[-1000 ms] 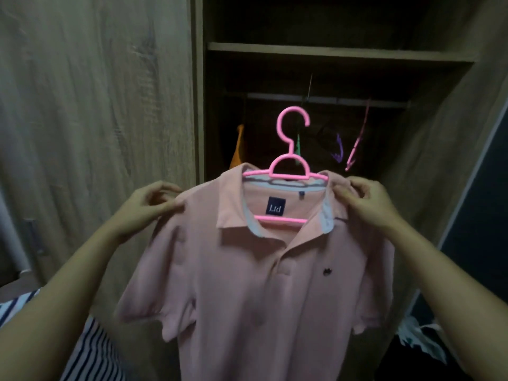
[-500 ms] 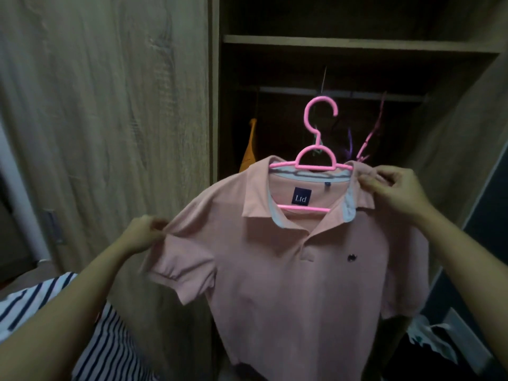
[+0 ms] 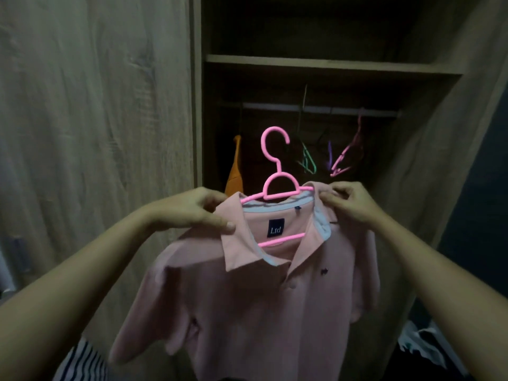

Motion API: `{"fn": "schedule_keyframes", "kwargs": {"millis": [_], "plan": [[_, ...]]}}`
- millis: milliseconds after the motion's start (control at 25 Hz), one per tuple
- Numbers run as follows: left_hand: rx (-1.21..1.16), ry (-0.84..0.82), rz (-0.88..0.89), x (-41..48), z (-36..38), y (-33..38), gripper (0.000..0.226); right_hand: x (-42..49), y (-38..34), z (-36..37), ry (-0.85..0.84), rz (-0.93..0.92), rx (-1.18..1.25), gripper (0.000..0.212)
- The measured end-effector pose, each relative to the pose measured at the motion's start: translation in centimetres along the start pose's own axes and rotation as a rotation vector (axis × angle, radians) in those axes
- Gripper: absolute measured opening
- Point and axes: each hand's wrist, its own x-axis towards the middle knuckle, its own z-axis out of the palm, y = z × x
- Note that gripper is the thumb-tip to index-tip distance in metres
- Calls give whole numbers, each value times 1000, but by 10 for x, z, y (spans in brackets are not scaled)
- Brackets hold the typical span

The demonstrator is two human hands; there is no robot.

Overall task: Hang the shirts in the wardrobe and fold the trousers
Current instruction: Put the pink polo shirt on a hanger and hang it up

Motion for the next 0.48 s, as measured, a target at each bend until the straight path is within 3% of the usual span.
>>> {"fn": "schedule_keyframes", "kwargs": {"millis": [80, 160, 240, 280, 400, 480], "plan": [[-133, 24, 2, 8, 6, 4, 34, 22, 6, 9, 19, -11, -115, 20], [-133, 245, -23, 26, 13, 8, 24, 49, 15, 22, 9, 23, -218, 9], [-11, 454, -91, 50, 20, 12, 19, 76, 23, 35, -8, 66, -260, 47], [54, 503, -130, 64, 24, 15, 20, 88, 25, 39, 8, 88, -270, 55], [108, 550, -239, 109, 34, 26, 7, 120, 32, 45, 118, 91, -326, 54], [118, 588, -301, 150, 34, 31, 12, 141, 35, 43, 244, 51, -417, 48]]}}
